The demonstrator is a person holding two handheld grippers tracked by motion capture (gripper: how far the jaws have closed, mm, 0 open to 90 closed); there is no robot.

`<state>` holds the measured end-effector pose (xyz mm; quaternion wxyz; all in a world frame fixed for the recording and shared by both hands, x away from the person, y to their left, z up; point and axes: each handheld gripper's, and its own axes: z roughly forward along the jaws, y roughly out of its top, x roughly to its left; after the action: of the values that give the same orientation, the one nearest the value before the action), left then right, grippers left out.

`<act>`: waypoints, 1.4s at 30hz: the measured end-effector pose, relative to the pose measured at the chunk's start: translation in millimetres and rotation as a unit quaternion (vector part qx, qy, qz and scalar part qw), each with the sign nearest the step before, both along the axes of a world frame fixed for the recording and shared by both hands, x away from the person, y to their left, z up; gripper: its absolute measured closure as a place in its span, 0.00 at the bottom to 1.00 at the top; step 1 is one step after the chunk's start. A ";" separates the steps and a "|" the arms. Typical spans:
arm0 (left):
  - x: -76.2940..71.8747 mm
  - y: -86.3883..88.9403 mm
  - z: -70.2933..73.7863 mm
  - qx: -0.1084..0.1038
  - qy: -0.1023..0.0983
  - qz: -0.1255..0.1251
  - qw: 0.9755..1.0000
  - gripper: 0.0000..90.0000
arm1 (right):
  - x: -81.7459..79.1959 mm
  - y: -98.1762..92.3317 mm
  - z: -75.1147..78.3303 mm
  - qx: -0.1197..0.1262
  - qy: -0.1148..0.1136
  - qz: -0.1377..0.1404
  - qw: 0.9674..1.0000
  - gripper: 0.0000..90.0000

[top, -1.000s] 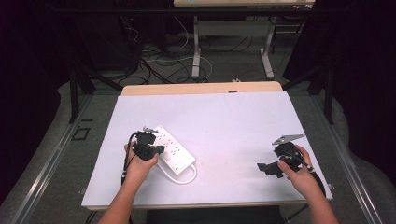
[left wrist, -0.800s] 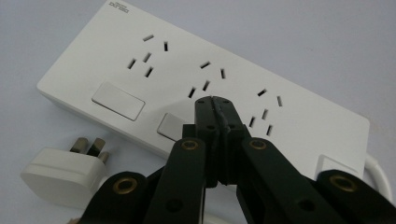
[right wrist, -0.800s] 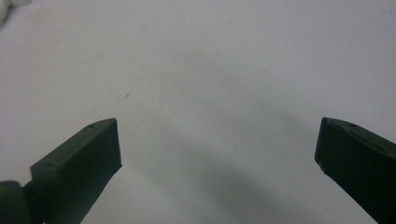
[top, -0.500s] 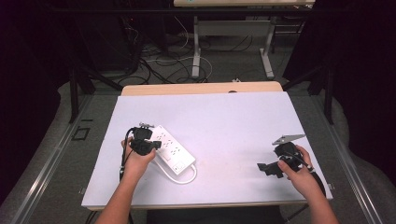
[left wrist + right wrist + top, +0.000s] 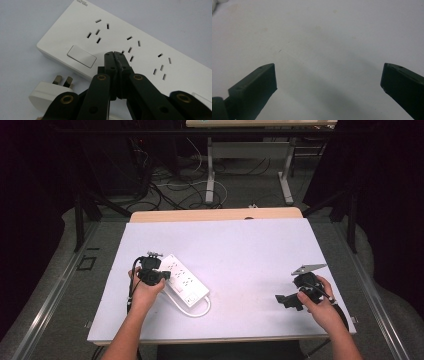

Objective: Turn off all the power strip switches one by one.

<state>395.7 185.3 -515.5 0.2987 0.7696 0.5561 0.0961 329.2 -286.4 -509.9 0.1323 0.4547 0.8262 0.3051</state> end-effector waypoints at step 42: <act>6.1 -2.4 -4.1 0.016 0.011 -0.003 1.000 1.00 | 0.2 1.4 -0.9 -0.001 0.002 0.001 1.000 0.00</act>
<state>401.8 183.0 -519.6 0.2807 0.7768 0.5555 0.0960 329.4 -284.9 -510.9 0.1310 0.4546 0.8272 0.3032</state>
